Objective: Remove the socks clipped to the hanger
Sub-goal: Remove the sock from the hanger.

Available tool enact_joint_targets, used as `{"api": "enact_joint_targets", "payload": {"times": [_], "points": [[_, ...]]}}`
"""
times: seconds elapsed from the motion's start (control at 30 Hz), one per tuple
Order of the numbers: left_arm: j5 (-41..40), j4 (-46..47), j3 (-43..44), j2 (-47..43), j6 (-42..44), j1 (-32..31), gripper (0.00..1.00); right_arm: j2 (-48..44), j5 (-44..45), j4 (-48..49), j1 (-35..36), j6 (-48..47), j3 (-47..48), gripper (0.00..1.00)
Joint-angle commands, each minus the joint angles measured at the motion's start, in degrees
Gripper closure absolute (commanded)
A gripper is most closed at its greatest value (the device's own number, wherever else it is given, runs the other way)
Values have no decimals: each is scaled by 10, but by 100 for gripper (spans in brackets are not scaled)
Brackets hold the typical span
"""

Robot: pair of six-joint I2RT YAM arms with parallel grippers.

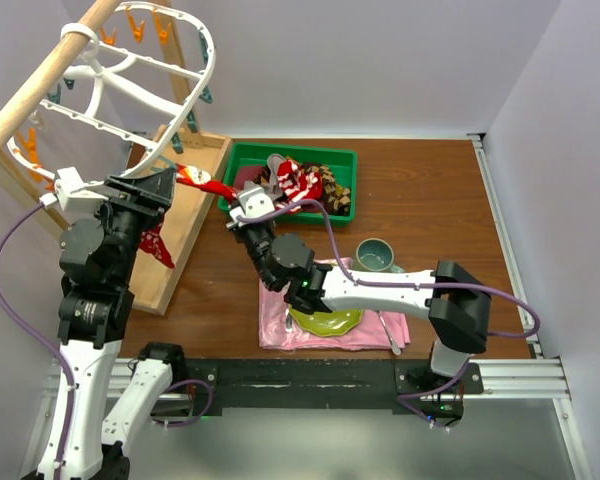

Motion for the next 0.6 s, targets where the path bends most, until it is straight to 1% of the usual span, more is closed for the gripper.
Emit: {"api": "enact_joint_targets", "payload": {"times": [0.0, 0.3, 0.57], "points": [[-36, 19, -5, 3, -10, -2, 35, 20, 35, 86, 16, -50, 0, 100], [-62, 32, -10, 15, -9, -2, 36, 70, 59, 161, 43, -145, 18, 100], [-75, 52, -16, 24, 5, -2, 36, 62, 41, 160, 48, -149, 14, 100]]}}
